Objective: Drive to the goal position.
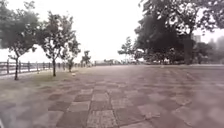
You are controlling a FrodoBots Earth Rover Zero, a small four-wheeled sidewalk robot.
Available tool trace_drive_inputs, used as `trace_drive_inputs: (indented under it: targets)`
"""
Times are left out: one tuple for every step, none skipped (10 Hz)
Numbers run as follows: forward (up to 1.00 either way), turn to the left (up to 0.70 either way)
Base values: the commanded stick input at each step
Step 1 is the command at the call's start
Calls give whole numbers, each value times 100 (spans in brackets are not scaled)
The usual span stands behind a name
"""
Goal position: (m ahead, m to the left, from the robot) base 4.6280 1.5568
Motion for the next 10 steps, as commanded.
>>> trace_drive_inputs:
  targets:
    - [100,0]
    - [100,0]
    - [100,0]
    - [100,0]
    - [100,0]
    - [100,0]
    - [100,0]
    - [100,0]
    - [100,0]
    - [100,0]
